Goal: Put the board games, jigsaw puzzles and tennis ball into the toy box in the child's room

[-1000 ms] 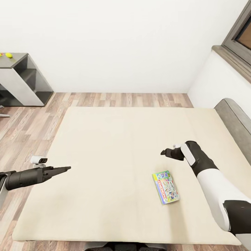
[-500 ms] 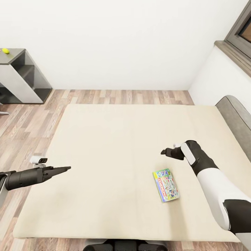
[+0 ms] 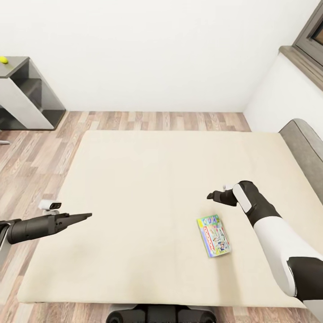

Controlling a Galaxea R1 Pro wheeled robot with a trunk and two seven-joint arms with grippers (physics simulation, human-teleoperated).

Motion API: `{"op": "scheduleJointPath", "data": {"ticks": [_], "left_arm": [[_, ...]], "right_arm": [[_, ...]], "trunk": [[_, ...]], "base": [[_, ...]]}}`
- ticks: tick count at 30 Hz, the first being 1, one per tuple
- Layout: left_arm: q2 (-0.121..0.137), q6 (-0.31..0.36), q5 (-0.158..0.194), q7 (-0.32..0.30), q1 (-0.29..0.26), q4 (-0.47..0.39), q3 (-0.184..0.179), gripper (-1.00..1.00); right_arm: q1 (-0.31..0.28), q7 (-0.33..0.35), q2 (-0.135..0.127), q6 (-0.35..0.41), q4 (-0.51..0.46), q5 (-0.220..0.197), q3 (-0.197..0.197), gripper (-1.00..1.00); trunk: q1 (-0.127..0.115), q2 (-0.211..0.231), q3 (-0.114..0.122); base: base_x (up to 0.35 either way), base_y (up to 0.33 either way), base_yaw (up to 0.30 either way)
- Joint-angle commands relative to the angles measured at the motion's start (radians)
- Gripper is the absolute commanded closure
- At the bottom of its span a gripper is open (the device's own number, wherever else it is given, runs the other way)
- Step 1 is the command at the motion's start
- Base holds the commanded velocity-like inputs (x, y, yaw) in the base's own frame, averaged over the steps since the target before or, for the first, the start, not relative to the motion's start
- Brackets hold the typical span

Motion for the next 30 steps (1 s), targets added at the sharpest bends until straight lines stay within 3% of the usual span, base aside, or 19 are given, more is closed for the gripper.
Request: {"op": "scheduleJointPath", "data": {"ticks": [1,10,15,16,18,23,30], "left_arm": [[-0.001,0.014,-0.001,-0.004,-0.003,-0.001,-0.001,-1.0],[-0.024,0.051,-0.001,-0.004,-0.044,-0.006,-0.008,-1.0],[-0.063,0.054,-0.004,-0.004,-0.176,0.014,-0.019,-1.0],[-0.063,0.054,-0.004,-0.004,-0.176,0.014,-0.019,-1.0],[-0.092,0.054,-0.007,-0.004,-0.23,0.04,-0.036,-1.0],[-0.133,0.054,-0.009,-0.004,-0.292,0.088,-0.071,-1.0],[-0.17,0.054,-0.01,-0.004,-0.356,0.113,-0.092,-1.0]], "right_arm": [[0.0,-0.009,-0.001,0.003,-0.001,-0.011,0.004,-1.0],[0.0,-0.009,0.0,0.002,0.0,-0.011,0.005,-1.0],[0.0,-0.009,0.0,0.001,0.0,-0.011,0.005,-1.0],[0.0,-0.009,0.0,0.001,0.0,-0.011,0.005,-1.0],[0.0,-0.009,0.0,0.001,0.0,-0.011,0.005,-1.0],[0.0,-0.009,0.0,0.001,0.0,-0.011,0.005,-1.0],[0.0,-0.009,-0.001,0.001,-0.001,-0.01,0.004,-1.0]], "trunk": [[0.0,-0.002,-0.003],[0.0,-0.002,-0.018],[0.0,-0.002,-0.026],[0.0,-0.002,-0.028],[0.0,-0.002,-0.031],[0.0,-0.002,-0.039],[0.0,-0.002,-0.051]], "base": [[0.0,0.0,0.0],[0.0,0.0,0.0],[0.0,0.0,0.0],[0.0,0.0,0.0],[0.0,0.0,0.0],[0.0,0.0,0.0],[0.0,0.0,0.0]]}}
